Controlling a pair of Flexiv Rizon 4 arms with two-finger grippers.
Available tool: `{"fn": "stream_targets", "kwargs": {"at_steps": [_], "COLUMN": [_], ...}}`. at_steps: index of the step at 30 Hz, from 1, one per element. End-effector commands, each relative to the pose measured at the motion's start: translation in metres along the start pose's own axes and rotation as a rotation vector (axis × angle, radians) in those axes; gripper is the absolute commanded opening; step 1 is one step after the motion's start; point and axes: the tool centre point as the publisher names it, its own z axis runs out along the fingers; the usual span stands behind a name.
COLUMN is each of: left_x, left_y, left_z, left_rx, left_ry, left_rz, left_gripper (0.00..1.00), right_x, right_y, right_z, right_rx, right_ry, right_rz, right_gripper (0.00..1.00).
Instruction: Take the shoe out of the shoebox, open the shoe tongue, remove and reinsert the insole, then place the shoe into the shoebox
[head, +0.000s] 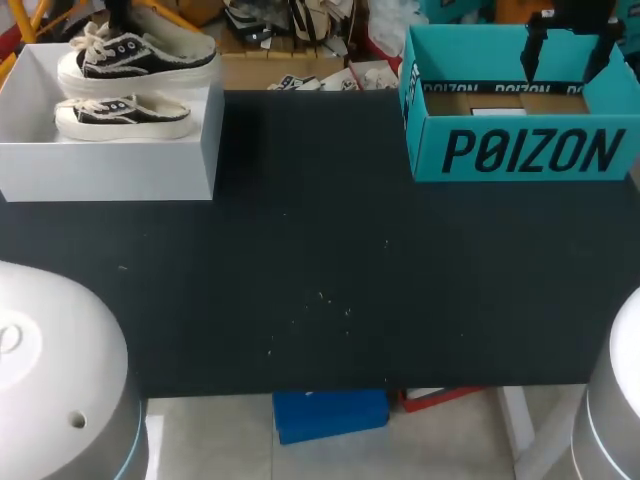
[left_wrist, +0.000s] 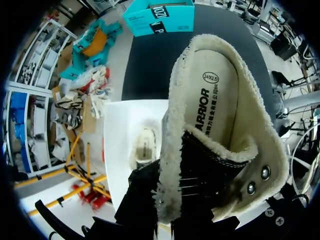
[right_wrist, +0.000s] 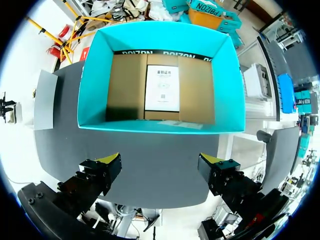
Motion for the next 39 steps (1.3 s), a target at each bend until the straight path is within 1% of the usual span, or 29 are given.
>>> {"fn": "stream_targets", "kwargs": {"at_steps": [1,5,11,15,16,22,26,28,33,39], "left_x": [0.061,0.096,0.147,0.179,0.188,0.231,0.249,0.255,0.258,0.266], "left_y": [-0.023,-0.053,-0.106,-0.145,-0.154,-0.199,-0.217,-0.223,-0.234,-0.248], "left_z": [-0.03,-0.033,-0.026,-0.014,-0.01,0.024,0.049,0.063,0.093,0.132], "left_rx": [-0.016,-0.011,-0.028,-0.041,-0.041,-0.069,-0.08,-0.091,-0.105,-0.065], "left_ry": [-0.092,-0.083,-0.069,-0.06,-0.041,0.006,0.044,0.06,0.068,0.096], "left_rz": [0.012,0.026,0.047,0.055,0.059,0.063,0.067,0.068,0.064,0.091], "left_gripper": [0.0,0.0,0.0,0.0,0.0,0.0,0.0,0.0,0.0,0.0], "right_x": [0.0,0.0,0.0,0.0,0.0,0.0,0.0,0.0,0.0,0.0], "right_y": [0.0,0.0,0.0,0.0,0.0,0.0,0.0,0.0,0.0,0.0], "right_z": [0.0,0.0,0.0,0.0,0.0,0.0,0.0,0.0,0.0,0.0], "right_rx": [0.0,0.0,0.0,0.0,0.0,0.0,0.0,0.0,0.0,0.0], "right_ry": [0.0,0.0,0.0,0.0,0.0,0.0,0.0,0.0,0.0,0.0], "right_rz": [0.0,0.0,0.0,0.0,0.0,0.0,0.0,0.0,0.0,0.0], "right_gripper": [1.0,1.0,1.0,1.0,1.0,1.0,1.0,1.0,1.0,1.0]}}
